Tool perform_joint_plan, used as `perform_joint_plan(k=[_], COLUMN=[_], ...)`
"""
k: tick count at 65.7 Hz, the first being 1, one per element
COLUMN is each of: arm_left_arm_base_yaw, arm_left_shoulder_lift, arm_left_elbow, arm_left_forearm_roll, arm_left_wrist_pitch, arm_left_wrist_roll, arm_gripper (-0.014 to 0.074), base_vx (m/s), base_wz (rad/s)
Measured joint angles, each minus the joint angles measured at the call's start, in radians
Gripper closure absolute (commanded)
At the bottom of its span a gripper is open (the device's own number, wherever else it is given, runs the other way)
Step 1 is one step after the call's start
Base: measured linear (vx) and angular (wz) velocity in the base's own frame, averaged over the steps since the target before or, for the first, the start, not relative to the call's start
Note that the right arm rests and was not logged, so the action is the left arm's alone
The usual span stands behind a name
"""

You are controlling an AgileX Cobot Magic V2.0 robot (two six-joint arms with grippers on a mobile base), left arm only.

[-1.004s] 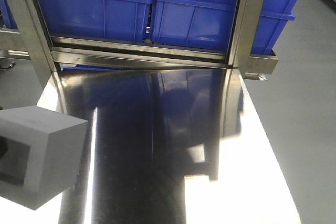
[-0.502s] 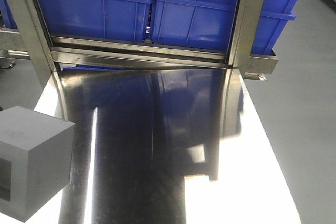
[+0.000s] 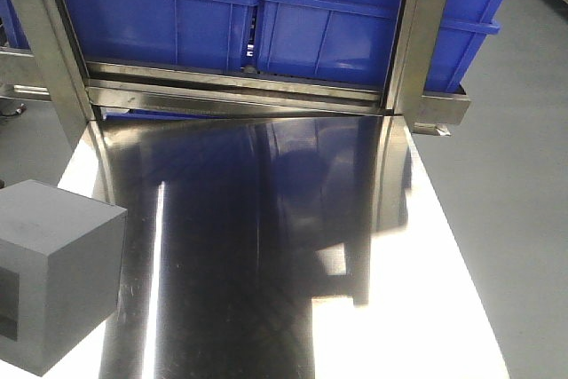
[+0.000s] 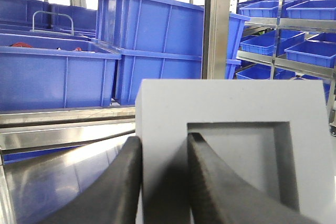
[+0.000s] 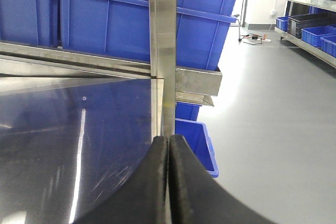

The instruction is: Sort gray base to blue bin

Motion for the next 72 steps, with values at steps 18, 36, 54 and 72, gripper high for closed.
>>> perform_joint_plan(k=[18,36,54,72], arm_left_arm_base_yaw=[0.0,0.0,0.0,0.0], arm_left_shoulder_lift=[0.0,0.0,0.0,0.0], arm_left_elbow=[0.0,0.0,0.0,0.0], arm_left_forearm_roll=[0.002,0.002,0.002,0.002], arm_left_wrist_pitch=[0.001,0.001,0.001,0.002], arm_left_wrist_roll=[0.0,0.0,0.0,0.0], arm_gripper=[0.0602,0.0602,0.0602,0.0602], base_vx=[0.0,-0.03,-0.07,-0.09], base_wz=[-0.01,-0.23,-0.55,-0.62])
